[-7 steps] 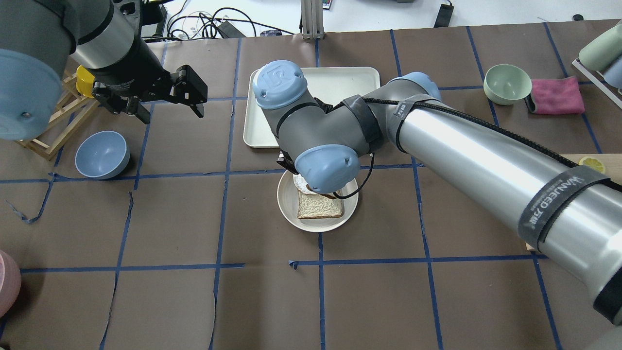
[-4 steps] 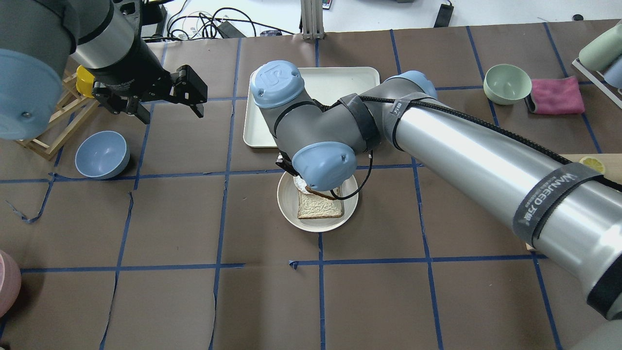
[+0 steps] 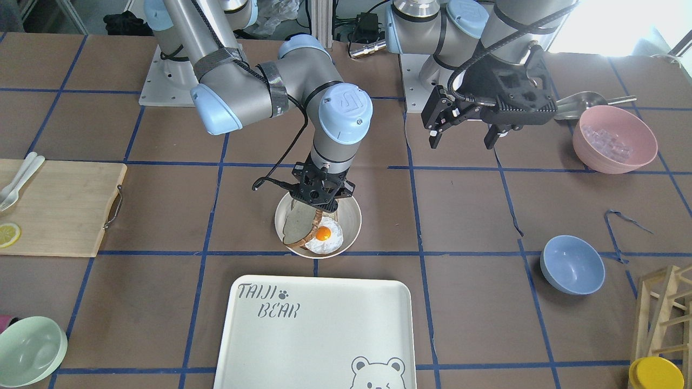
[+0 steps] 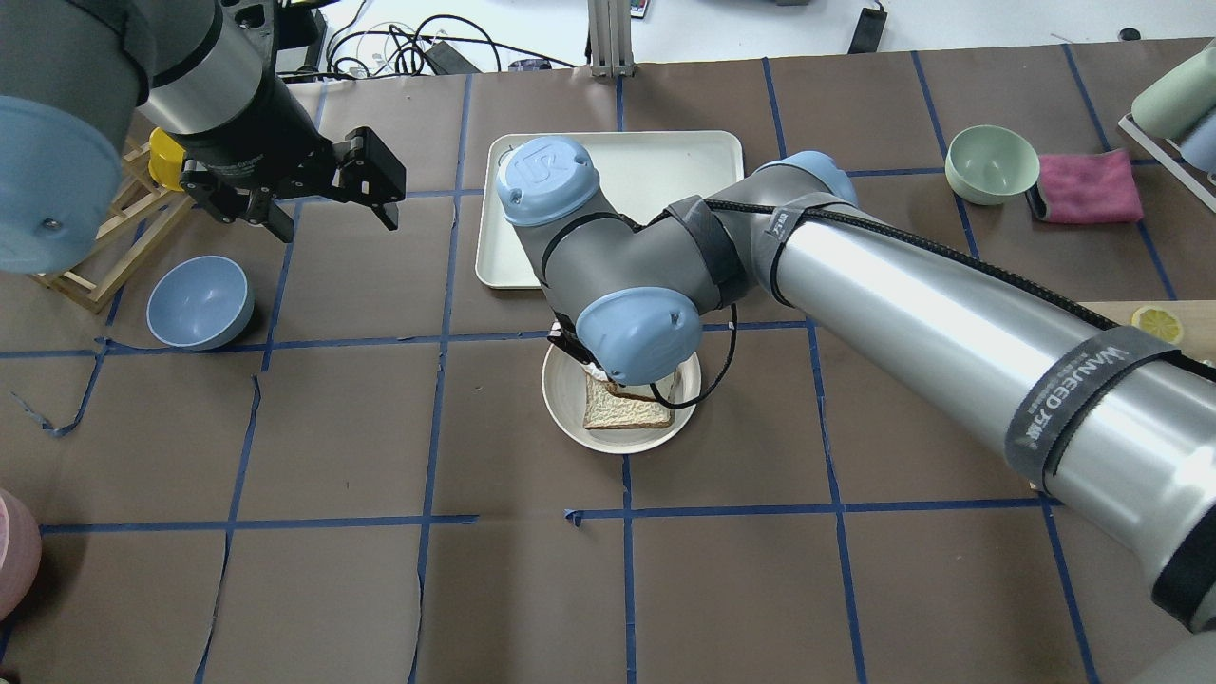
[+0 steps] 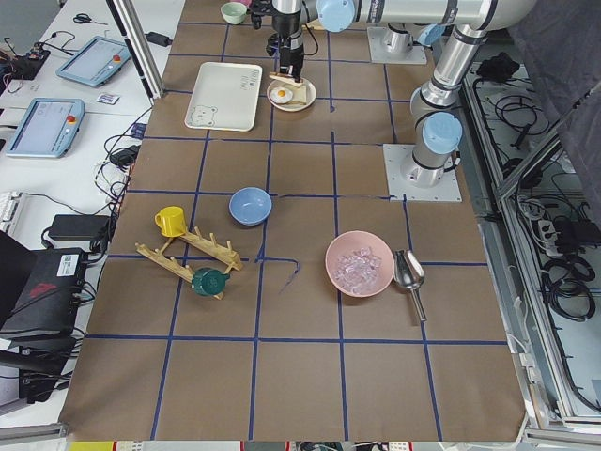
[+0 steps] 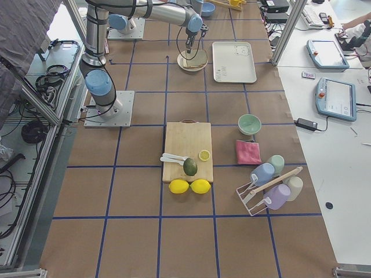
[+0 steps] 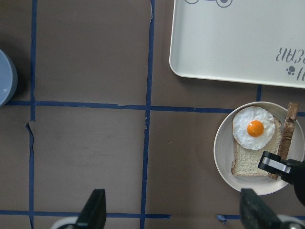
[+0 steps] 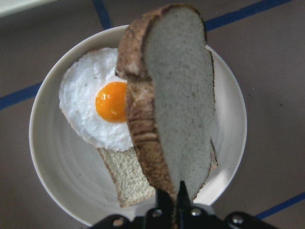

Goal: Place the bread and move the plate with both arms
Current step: 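Lower the bread onto the egg and open the right gripper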

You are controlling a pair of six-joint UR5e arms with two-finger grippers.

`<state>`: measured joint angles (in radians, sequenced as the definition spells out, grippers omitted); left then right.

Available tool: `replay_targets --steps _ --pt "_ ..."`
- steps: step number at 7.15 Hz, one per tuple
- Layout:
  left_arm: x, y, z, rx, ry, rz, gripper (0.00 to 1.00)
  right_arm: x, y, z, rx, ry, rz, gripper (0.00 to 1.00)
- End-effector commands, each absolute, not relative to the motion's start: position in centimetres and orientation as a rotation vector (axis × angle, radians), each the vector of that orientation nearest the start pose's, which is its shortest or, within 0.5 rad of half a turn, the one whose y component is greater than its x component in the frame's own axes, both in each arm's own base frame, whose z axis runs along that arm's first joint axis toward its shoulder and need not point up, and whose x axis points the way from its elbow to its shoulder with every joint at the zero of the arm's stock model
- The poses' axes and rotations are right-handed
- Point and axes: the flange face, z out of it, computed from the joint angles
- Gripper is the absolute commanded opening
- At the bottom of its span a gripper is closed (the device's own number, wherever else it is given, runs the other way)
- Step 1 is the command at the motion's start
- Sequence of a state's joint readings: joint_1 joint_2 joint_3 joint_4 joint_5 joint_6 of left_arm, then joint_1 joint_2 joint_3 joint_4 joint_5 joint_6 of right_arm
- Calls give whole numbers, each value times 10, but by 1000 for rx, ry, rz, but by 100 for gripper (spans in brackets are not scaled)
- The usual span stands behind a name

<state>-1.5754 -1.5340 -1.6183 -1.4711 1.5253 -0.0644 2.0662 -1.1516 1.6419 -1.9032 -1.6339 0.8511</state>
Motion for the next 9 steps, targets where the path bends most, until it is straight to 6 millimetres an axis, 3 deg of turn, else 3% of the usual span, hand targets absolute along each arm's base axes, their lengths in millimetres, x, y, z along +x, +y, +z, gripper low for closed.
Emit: replay_targets --steps 1,2,3,4,5,7,9 --pt "-140 -484 493 -92 3186 -142 100 401 -466 250 575 3203 180 0" --pt "-140 -484 493 -92 3186 -139 100 404 -466 253 581 3179 184 1" --pt "-140 -484 493 -92 3186 -139 100 404 -466 251 578 3176 177 10" --pt "-140 -484 493 -92 3186 -139 100 404 -466 249 593 3174 179 30" --pt "-140 -484 493 -92 3186 -139 100 404 -467 247 613 3172 177 33" --pt "-140 -484 493 -92 3186 -139 100 405 -468 248 695 3159 166 61" --pt "-140 -484 493 -92 3186 -142 100 406 -477 261 722 3116 80 77"
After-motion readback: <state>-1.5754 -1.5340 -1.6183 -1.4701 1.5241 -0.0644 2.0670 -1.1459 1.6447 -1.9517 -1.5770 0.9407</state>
